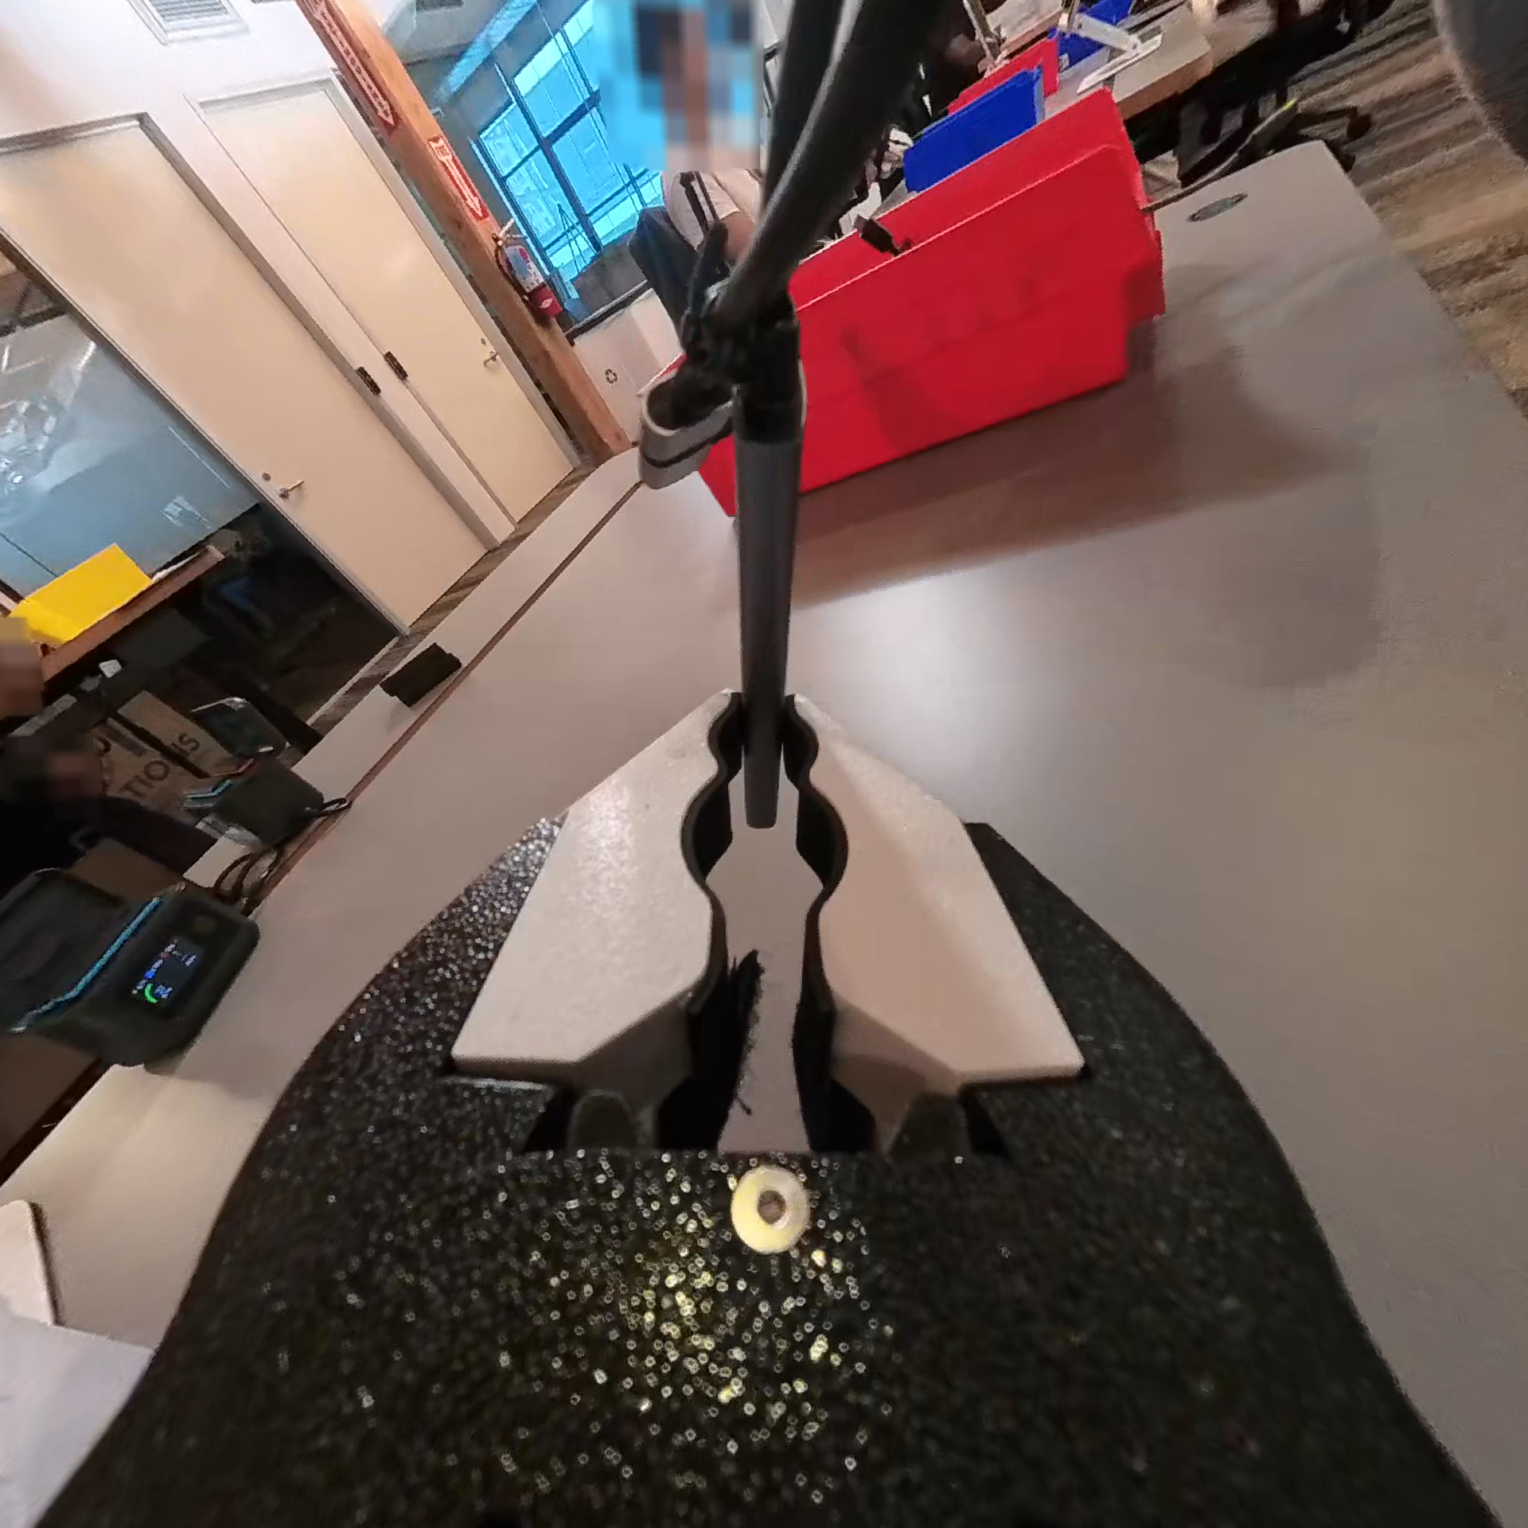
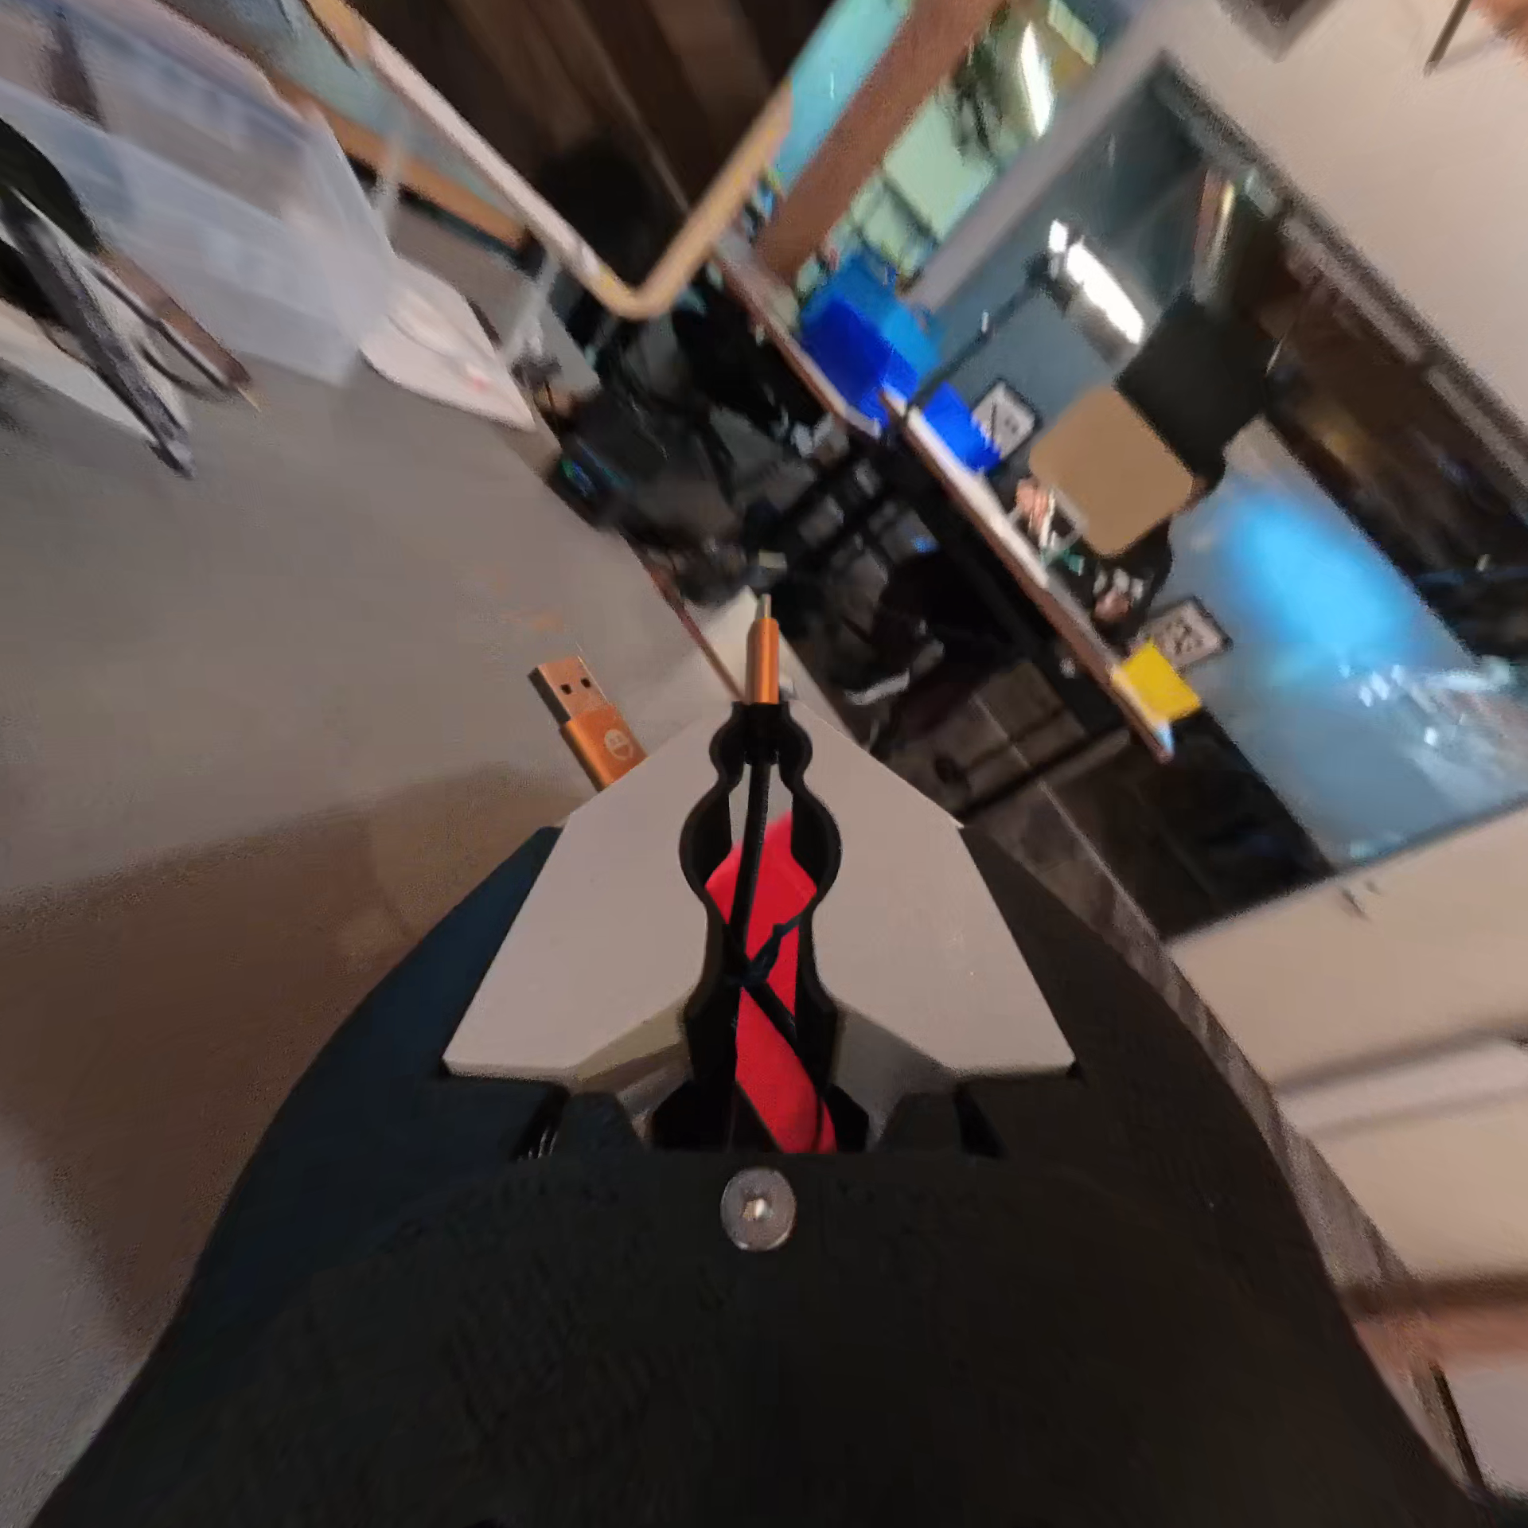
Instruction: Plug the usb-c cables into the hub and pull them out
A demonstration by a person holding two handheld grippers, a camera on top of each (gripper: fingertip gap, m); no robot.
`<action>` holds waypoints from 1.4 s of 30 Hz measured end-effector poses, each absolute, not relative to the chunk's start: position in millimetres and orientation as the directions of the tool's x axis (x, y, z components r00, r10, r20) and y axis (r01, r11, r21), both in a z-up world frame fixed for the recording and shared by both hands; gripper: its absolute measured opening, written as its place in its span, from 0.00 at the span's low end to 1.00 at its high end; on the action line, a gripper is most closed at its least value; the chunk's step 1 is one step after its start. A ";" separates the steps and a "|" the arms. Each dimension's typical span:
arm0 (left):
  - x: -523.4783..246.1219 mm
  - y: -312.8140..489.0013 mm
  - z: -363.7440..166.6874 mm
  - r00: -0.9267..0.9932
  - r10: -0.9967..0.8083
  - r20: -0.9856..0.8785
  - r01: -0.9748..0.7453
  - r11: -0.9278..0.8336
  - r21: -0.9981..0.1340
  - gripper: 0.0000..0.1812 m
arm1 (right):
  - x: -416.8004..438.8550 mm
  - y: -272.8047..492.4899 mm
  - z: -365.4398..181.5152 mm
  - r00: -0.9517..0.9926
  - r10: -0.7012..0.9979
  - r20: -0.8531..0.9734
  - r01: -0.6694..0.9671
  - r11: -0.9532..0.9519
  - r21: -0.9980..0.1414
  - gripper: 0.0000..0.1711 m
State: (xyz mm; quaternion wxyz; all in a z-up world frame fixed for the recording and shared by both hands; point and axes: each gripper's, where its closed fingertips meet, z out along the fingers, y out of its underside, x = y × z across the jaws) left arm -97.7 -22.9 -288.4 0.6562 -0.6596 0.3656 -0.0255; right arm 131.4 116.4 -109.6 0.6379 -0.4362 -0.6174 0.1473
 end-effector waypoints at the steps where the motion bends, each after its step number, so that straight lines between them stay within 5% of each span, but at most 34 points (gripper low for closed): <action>1: -96.1 -23.0 -289.1 0.729 -0.526 -0.439 -0.443 0.126 -0.887 0.04 | 140.4 133.6 -116.8 0.195 0.734 0.651 0.404 0.545 -0.735 0.03; 6: -94.3 -22.3 -293.2 0.722 -0.542 -0.430 -0.447 0.109 -0.888 0.04 | 174.4 181.7 -196.2 0.086 0.850 0.519 0.654 0.345 -0.674 0.05; 11: -91.3 -21.4 -294.1 0.726 -0.548 -0.415 -0.437 0.098 -0.894 0.04 | 202.1 193.1 -232.6 0.161 0.895 0.416 0.785 0.140 -0.604 0.34; 17: -79.3 -10.0 -294.5 0.728 -0.537 -0.426 -0.448 0.099 -0.889 0.04 | 143.8 129.6 -195.9 0.163 0.837 0.523 0.600 0.337 -0.726 0.29; 23: -60.6 2.7 -298.4 0.708 -0.501 -0.498 -0.523 0.101 -0.846 0.04 | 26.9 26.4 -229.9 -0.095 0.831 0.549 0.413 0.535 -0.737 0.29; 28: -52.9 4.6 -303.5 0.689 -0.483 -0.540 -0.574 0.091 -0.814 0.04 | -25.5 -15.3 -233.6 -0.074 0.833 0.549 0.199 0.551 -0.810 0.28; 42: -32.0 -2.3 -316.7 0.556 -0.532 -0.639 -0.677 0.157 -0.719 0.04 | -32.6 -17.8 -283.6 -0.235 0.695 0.680 0.400 0.707 -0.584 0.18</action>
